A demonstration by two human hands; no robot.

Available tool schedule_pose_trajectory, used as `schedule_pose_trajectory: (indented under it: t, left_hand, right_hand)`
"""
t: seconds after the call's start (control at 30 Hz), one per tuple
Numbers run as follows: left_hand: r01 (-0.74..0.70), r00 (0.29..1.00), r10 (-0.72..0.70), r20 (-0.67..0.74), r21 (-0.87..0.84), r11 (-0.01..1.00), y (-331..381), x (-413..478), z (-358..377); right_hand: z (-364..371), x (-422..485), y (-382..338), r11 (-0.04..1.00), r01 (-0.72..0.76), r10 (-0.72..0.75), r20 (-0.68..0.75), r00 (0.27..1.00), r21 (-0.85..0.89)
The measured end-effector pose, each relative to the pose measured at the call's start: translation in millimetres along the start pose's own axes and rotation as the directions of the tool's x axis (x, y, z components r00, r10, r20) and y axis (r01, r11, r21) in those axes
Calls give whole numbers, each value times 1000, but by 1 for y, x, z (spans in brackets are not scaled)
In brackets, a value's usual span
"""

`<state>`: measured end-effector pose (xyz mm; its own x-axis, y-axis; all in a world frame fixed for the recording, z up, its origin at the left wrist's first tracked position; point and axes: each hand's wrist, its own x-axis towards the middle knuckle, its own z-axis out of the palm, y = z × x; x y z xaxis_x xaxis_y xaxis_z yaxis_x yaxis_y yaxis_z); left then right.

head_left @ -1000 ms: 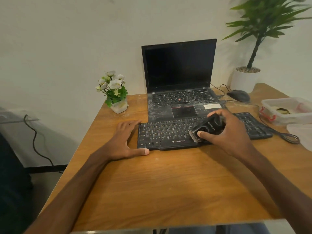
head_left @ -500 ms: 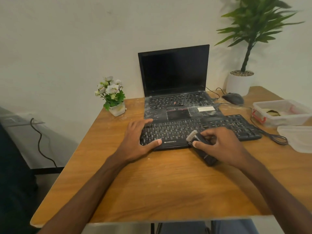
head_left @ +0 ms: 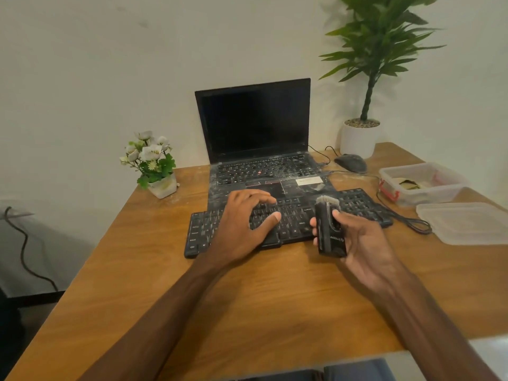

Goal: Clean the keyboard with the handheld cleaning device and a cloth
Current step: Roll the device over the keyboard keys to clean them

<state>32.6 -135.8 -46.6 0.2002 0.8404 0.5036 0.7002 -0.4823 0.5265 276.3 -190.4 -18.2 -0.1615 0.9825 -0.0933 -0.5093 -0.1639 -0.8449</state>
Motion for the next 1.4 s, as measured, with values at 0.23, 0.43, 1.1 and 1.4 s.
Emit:
schedule_pose_trajectory:
  t: [0.23, 0.43, 1.1, 1.4]
  left_hand:
    - [-9, 1000, 9, -5, 2, 1000, 5, 8, 19]
    - [-15, 1000, 15, 2, 34, 999, -1, 0, 20]
    - [-93, 996, 92, 12, 129, 987, 2, -4, 25]
    - [-123, 992, 117, 49, 147, 981, 14, 1, 37]
  right_hand:
    - [2, -1, 0, 999, -48, 48, 36, 998, 4]
    - [3, 1, 2, 998, -65, 64, 93, 994, 10]
    - [-9, 6, 0, 1000, 14, -15, -57, 998, -11]
    - [-43, -14, -34, 980, 91, -128, -212, 969, -176]
